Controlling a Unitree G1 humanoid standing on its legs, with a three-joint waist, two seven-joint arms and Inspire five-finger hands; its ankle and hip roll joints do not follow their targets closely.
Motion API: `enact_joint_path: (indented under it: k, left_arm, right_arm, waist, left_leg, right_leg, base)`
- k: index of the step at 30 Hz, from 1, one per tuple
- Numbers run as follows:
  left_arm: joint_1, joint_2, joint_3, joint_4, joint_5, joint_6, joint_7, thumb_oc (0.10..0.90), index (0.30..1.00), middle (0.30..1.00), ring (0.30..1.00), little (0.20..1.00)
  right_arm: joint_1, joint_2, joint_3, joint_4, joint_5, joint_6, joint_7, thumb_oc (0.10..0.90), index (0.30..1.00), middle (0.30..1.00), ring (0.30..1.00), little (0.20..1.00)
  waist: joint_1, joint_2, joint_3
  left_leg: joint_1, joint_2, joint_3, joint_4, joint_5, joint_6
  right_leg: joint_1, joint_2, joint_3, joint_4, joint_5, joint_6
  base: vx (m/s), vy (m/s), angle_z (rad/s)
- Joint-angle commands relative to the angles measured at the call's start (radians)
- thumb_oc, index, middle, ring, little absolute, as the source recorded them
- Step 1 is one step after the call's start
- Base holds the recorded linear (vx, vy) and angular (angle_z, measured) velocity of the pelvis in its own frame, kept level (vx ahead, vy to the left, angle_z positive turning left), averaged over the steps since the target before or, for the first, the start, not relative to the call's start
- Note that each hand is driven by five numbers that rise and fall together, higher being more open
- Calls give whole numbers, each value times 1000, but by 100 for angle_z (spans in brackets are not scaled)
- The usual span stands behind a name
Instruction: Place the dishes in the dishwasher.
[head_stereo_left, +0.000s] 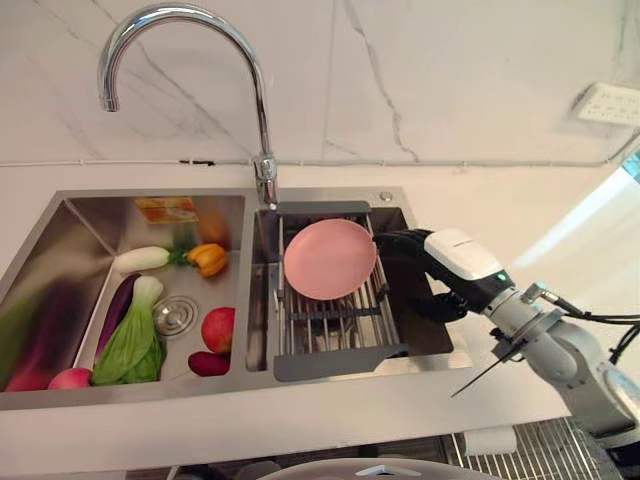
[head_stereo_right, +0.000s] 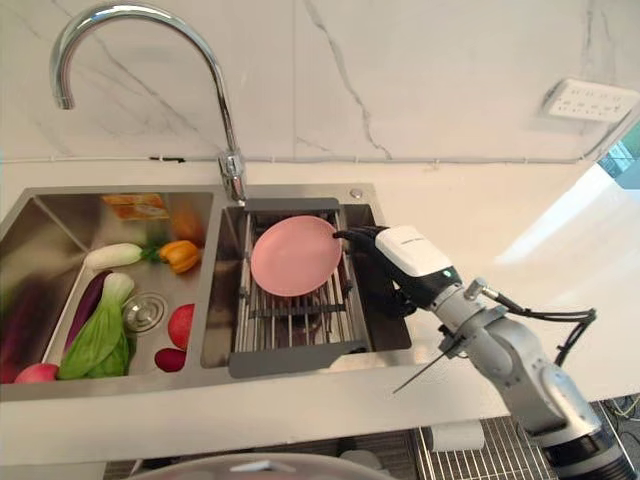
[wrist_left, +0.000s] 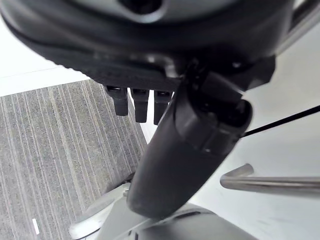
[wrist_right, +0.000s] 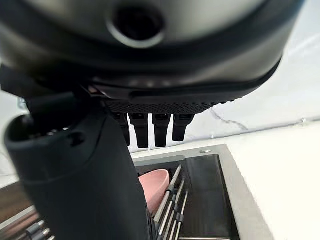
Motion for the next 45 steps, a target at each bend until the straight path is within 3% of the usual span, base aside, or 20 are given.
enact_joint_path:
  k: [1, 11, 12, 17, 23, 24, 31, 37, 38, 39, 45]
  left_arm:
    - [-84, -55, -55, 23, 26, -28, -11, 800, 900, 900, 900, 900]
    - [-85, -56, -57, 31, 41, -23, -2, 800, 900, 900, 900, 900]
    - [-89, -59, -56, 31, 44, -20, -2, 800, 900, 900, 900, 900]
    - [-90, -64, -56, 26, 48, -13, 8, 800, 900, 900, 900, 900]
    - [-96, -72, -62, 27, 46, -7, 29, 800, 900, 900, 900, 900]
    - [-97, -74, -72, 24, 42, -7, 38, 800, 900, 900, 900, 900]
    - [-98, -81, -97, 19, 33, -7, 66, 800, 900, 900, 900, 900]
    - [-98, -88, -113, 30, 34, -15, 85, 800, 900, 900, 900, 900]
    - [-98, -87, -115, 30, 35, -16, 87, 800, 900, 900, 900, 900]
    - [-98, -89, -120, 30, 33, -21, 93, 800, 900, 900, 900, 900]
    - [-98, -83, -137, 27, 33, -31, 117, 800, 900, 900, 900, 900]
  right_arm:
    - [-141, -16, -23, -66, -22, -18, -74, 800, 900, 900, 900, 900]
    - [-186, 35, 35, -19, -145, 2, -103, 800, 900, 900, 900, 900]
    - [-201, 26, 47, 7, -222, 16, -116, 800, 900, 900, 900, 900]
    - [-240, 29, 85, 56, -352, 36, -155, 800, 900, 900, 900, 900]
    - [-288, 73, 131, 160, -495, 95, -247, 800, 900, 900, 900, 900]
    - [-297, 96, 145, 219, -528, 133, -278, 800, 900, 900, 900, 900]
    - [-348, 153, 192, 386, -628, 231, -376, 800, 900, 900, 900, 900]
    - [-379, 173, 231, 461, -685, 269, -450, 800, 900, 900, 900, 900]
    - [-384, 174, 234, 467, -681, 269, -456, 643, 665, 665, 665, 665]
    - [-384, 185, 231, 475, -658, 272, -489, 400, 300, 300, 300, 300]
    - [-434, 187, 242, 464, -648, 280, -576, 400, 300, 300, 300, 300]
  waist:
    - [49, 41, 2]
    - [68, 41, 6]
    - [73, 42, 8]
    - [80, 43, 12]
    - [93, 45, 18]
    - [99, 46, 18]
    - [120, 49, 20]
    - [135, 53, 17]
    - [137, 54, 18]
    - [139, 56, 19]
    - [150, 61, 20]
  left_leg:
    - [66, 24, 42, 10, -93, -23]
    - [43, 15, 19, 10, -78, -24]
    - [42, 14, 16, 10, -78, -24]
    - [40, 10, 13, 10, -81, -23]
    - [39, 8, 10, 10, -82, -23]
    - [38, 8, 7, 10, -81, -23]
    - [35, 7, -14, 10, -79, -25]
    - [28, 5, -27, 10, -78, -27]
    - [28, 5, -29, 10, -77, -27]
    - [27, 5, -32, 10, -76, -27]
    - [22, 6, -40, 10, -70, -31]
  right_leg:
    - [-17, -26, -36, 60, -31, 64]
    - [-10, -38, -69, 52, -24, 59]
    - [-7, -40, -75, 52, -24, 60]
    - [-9, -44, -78, 53, -22, 61]
    - [-7, -46, -82, 50, -20, 61]
    - [-5, -47, -85, 50, -21, 59]
    - [6, -48, -103, 46, -24, 56]
    - [16, -51, -122, 41, -27, 55]
    - [17, -51, -124, 40, -27, 56]
    - [19, -52, -128, 40, -28, 55]
    - [21, -52, -136, 38, -29, 56]
  base:
    - [0, 0, 0]
    - [-12, 6, 7]
    - [2, 12, 12]
    - [0, 3, 2]
    - [0, 7, 0]
    - [0, 0, 0]
    - [5, 2, 10]
    - [7, 0, 7]
    - [10, -2, 8]
    - [5, -2, 6]
    - [3, -1, 8]
